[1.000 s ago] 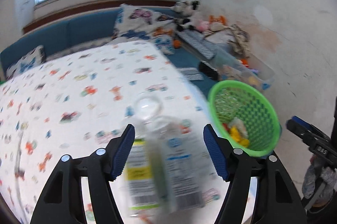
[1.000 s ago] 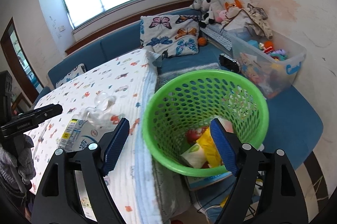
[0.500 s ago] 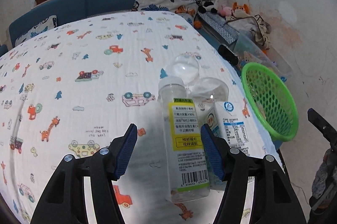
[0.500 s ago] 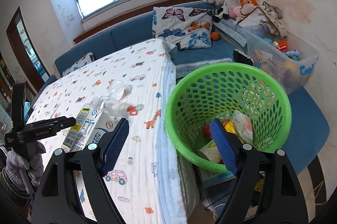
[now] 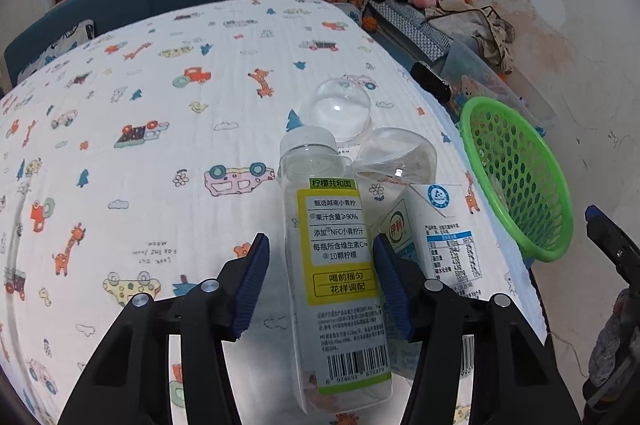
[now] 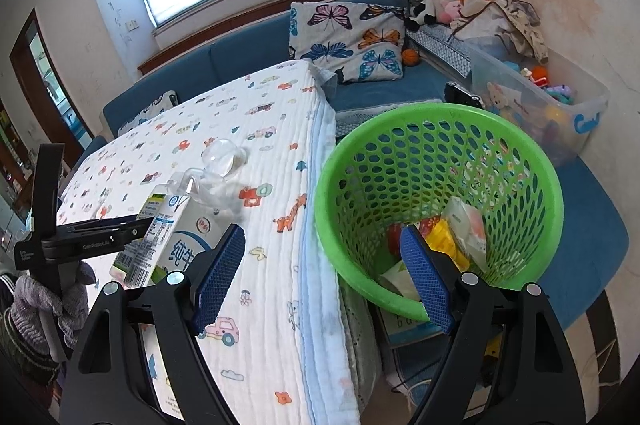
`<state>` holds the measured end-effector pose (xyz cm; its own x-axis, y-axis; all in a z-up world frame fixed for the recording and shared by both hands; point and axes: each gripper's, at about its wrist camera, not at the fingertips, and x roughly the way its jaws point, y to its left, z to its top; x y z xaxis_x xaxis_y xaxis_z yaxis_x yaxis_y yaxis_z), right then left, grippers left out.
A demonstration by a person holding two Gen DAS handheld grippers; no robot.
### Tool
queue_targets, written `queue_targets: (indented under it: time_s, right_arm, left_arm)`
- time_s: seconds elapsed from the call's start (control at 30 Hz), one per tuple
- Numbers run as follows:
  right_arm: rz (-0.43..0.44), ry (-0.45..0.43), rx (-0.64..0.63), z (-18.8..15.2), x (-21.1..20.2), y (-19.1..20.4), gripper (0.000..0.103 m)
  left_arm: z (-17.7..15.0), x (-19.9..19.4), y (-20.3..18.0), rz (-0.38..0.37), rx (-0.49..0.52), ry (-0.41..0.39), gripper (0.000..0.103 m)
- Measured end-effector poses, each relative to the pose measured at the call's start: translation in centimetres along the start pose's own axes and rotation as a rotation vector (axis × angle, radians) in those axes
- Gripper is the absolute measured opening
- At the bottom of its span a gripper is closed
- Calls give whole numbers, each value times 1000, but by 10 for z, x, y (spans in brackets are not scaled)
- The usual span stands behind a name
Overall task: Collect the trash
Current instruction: 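Grasp the white milk carton with the right tool while the left lifts the bottle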
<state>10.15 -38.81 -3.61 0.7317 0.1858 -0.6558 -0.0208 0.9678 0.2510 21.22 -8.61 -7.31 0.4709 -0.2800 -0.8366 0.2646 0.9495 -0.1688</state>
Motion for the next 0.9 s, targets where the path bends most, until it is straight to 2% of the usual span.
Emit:
queue_targets:
  time_s: [0.13,0.37,0.63,0.9]
  right_arm:
    - [2,5,2,-1,2,0,80]
    - [14,22,-9,-4,3,5,80]
    - [47,64,-46,-11,13,26,80]
    - [103,114,-53,-13,23,45,80]
  left_arm:
    - [1,5,0,-13,-3,24,48]
    - [7,8,2,-16,-5,44,47]
    - [12,17,3,11,0,55,46]
    - [8,12,15,-24,-22,42,45]
